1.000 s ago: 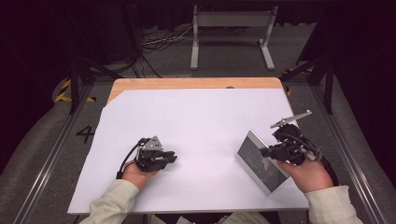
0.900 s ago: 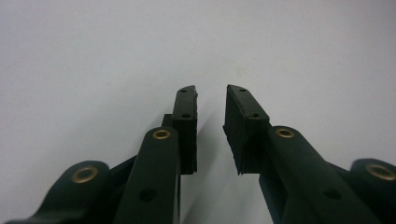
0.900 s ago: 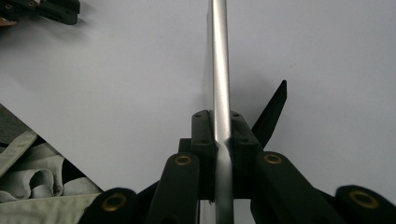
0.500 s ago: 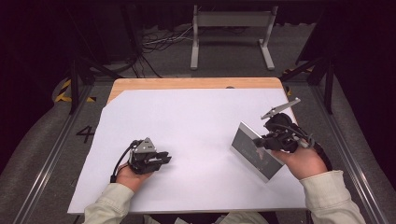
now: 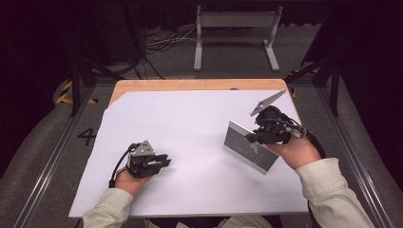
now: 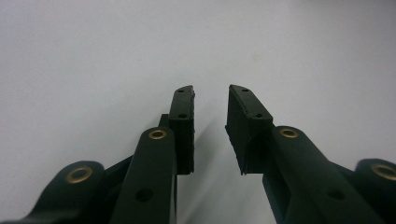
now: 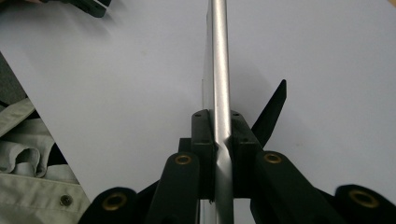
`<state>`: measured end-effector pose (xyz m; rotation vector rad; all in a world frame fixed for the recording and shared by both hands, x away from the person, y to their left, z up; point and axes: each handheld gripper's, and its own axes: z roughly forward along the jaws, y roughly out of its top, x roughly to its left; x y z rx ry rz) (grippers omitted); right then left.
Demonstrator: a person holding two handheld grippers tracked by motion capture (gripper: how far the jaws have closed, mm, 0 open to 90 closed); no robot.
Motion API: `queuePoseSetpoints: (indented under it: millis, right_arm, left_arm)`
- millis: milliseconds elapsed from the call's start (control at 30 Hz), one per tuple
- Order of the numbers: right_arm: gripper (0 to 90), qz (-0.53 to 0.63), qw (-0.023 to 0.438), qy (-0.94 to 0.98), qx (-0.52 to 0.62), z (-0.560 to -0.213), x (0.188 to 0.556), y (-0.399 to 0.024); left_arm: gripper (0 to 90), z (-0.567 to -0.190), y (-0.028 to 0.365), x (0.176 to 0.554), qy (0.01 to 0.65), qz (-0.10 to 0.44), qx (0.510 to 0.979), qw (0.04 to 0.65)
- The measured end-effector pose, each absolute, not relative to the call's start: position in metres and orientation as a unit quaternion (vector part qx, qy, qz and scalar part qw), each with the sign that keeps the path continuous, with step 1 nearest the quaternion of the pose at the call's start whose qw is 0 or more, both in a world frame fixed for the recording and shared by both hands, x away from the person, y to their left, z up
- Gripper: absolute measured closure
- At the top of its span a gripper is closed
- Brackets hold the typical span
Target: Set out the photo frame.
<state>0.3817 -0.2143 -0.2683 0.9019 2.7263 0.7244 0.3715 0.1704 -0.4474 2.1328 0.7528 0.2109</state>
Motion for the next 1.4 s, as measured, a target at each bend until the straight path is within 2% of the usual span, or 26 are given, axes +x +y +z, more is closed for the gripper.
queuePoseSetpoints:
  millis: [1400]
  right_arm:
    - [83.3, 0.236, 0.045, 0.965, 0.107, -0.273, 0.411, -0.159]
  left_arm:
    - [71.4, -0.448, 0.163, 0.377, 0.294, 0.075, 0.854, 0.422]
